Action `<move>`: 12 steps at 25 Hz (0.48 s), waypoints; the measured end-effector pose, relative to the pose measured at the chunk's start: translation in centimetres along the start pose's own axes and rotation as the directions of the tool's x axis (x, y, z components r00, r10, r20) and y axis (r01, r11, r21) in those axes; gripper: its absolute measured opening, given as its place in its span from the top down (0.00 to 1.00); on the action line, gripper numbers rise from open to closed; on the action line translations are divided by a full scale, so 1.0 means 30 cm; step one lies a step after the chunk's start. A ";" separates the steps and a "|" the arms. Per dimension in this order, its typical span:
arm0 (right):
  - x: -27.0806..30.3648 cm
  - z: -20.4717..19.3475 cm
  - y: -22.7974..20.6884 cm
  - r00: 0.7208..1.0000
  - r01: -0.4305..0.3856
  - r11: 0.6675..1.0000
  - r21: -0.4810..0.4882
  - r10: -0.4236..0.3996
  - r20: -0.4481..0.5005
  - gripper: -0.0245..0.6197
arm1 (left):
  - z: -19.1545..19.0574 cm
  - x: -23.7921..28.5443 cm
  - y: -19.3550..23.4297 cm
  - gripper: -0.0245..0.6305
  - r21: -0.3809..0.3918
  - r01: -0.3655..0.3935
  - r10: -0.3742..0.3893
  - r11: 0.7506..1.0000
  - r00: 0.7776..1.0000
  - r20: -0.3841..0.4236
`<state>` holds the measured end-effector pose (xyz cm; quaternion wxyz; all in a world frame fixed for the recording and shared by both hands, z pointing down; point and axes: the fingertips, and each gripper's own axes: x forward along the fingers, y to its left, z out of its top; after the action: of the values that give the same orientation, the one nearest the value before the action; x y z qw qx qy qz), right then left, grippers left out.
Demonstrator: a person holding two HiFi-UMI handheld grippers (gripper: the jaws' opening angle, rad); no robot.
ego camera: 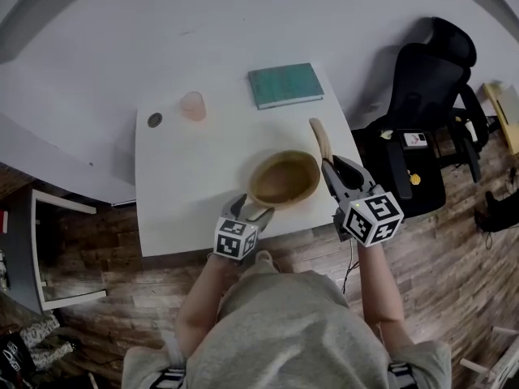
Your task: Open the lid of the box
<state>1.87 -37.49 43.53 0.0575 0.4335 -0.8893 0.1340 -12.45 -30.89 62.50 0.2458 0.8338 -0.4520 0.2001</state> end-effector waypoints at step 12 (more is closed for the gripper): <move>-0.118 -0.007 0.037 0.996 -0.094 0.996 0.006 0.094 0.004 0.84 | 0.062 -0.167 -0.074 0.43 -0.108 -0.127 0.143 0.986 0.979 0.148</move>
<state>3.19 -34.10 42.73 0.0479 0.3916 -0.9084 0.1384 -12.91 -27.66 57.74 0.2362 0.8012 -0.5346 0.1286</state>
